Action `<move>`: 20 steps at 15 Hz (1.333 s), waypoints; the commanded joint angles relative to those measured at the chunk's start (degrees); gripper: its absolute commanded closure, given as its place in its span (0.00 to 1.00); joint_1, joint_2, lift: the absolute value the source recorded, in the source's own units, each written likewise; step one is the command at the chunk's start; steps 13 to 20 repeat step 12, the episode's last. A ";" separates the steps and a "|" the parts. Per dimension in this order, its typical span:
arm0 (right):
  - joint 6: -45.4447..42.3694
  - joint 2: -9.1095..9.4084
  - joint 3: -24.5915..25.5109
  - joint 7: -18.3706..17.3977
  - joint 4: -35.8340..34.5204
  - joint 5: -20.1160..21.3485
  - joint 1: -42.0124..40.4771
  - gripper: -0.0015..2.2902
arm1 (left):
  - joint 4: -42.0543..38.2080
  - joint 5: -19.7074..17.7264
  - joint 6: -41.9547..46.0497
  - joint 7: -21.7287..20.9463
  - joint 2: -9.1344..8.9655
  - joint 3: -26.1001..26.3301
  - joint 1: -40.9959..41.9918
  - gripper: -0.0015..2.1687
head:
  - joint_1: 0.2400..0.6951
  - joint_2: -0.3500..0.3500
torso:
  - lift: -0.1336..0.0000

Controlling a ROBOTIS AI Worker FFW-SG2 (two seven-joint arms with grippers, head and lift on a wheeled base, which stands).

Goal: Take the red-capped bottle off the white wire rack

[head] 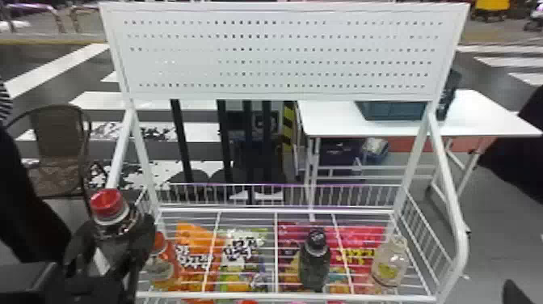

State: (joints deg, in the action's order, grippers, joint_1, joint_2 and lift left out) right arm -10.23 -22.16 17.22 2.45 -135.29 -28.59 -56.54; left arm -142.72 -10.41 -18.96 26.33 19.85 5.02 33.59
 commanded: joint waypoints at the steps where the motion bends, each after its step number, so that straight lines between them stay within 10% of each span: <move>1: 0.00 0.02 -0.35 0.01 -0.15 0.21 0.03 0.08 | 0.16 0.30 0.02 0.21 0.01 -0.01 0.07 0.49 | 0.57 0.50 | 1.00; 20: 0.17 -0.69 1.59 -0.43 -2.17 -0.59 -0.76 0.08 | 0.16 0.83 0.02 0.74 -0.43 0.08 0.51 0.49 | 0.57 0.50 | 1.00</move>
